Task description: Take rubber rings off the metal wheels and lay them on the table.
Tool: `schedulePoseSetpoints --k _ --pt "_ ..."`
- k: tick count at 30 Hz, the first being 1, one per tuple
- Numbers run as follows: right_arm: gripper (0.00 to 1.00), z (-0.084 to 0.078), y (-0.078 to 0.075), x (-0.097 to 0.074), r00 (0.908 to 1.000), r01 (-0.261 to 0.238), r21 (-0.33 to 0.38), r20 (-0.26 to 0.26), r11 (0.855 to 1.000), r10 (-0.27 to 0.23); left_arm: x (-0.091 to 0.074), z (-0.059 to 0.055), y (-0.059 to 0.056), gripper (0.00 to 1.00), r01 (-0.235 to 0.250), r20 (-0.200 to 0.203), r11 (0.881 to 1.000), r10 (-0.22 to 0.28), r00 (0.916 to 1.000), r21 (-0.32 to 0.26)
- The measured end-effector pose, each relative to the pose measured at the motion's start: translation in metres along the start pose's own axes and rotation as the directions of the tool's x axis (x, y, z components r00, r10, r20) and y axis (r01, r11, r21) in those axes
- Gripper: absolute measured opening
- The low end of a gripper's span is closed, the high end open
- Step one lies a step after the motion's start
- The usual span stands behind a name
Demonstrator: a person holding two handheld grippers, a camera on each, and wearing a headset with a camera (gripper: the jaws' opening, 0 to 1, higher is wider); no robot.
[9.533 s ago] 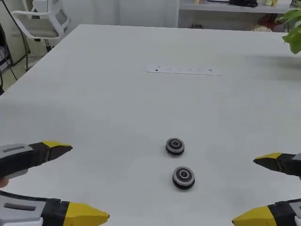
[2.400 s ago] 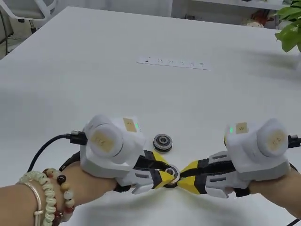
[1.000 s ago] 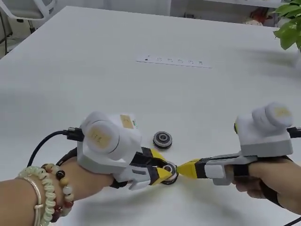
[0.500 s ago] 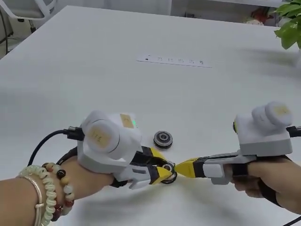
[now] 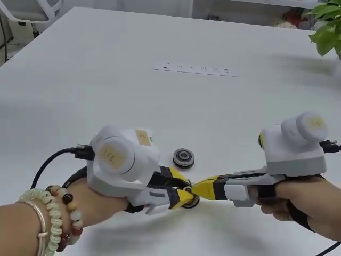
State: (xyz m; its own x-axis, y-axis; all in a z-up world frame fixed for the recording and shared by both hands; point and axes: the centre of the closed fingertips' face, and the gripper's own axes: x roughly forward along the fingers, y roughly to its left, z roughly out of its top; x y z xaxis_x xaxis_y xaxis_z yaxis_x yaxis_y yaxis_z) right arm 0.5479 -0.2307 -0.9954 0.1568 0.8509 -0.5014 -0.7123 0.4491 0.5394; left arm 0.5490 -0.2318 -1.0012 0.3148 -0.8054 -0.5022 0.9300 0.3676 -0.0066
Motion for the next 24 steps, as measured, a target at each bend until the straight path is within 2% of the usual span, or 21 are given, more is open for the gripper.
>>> schedulePoseSetpoints --k 4,5,7,9,15,18,21,22,24 --pt "0.0 -0.01 -0.008 -0.001 0.9977 0.048 -0.022 -0.046 0.999 -0.049 0.0 0.0 -0.001 0.15 0.003 -0.004 1.0 -0.003 1.0 -0.002" --pt "0.0 -0.011 -0.008 0.0 0.9978 0.047 -0.023 -0.046 0.999 -0.048 -0.001 0.0 -0.002 0.14 0.016 -0.017 1.0 -0.016 0.9997 0.011" --pt "0.0 -0.009 -0.007 0.0 0.9984 0.04 -0.017 -0.04 0.999 -0.04 -0.004 0.002 -0.004 0.17 0.032 -0.019 0.999 -0.032 0.9993 0.033" --pt "0.0 -0.007 -0.005 0.0 0.9986 0.039 -0.02 -0.035 0.999 -0.04 -0.007 0.007 -0.006 0.23 0.046 -0.002 0.998 -0.046 0.9989 0.033" --pt "0.0 -0.006 -0.004 0.0 0.9986 0.042 -0.021 -0.03 0.999 -0.043 -0.02 0.03 -0.005 0.32 0.066 0.059 0.998 -0.067 0.9961 0.013" --pt "0.0 -0.003 -0.001 -0.001 0.9988 0.045 -0.02 -0.018 0.999 -0.046 -0.028 0.035 -0.005 0.37 0.066 0.067 0.997 -0.068 0.9955 0.026" --pt "0.0 0.002 -0.003 -0.004 0.9987 0.05 -0.013 0.005 0.999 -0.05 -0.034 0.04 -0.009 0.4 0.09 0.076 0.996 -0.092 0.9928 0.028" --pt "0.0 0.004 -0.002 -0.005 0.9986 0.052 -0.011 0.012 0.999 -0.052 -0.036 0.041 -0.011 0.41 0.102 0.073 0.994 -0.104 0.9919 0.034" --pt "0.0 0.006 -0.002 -0.008 0.9982 0.058 -0.023 0.018 0.998 -0.058 -0.04 0.038 -0.01 0.4 0.111 0.027 0.991 -0.113 0.9932 0.071"
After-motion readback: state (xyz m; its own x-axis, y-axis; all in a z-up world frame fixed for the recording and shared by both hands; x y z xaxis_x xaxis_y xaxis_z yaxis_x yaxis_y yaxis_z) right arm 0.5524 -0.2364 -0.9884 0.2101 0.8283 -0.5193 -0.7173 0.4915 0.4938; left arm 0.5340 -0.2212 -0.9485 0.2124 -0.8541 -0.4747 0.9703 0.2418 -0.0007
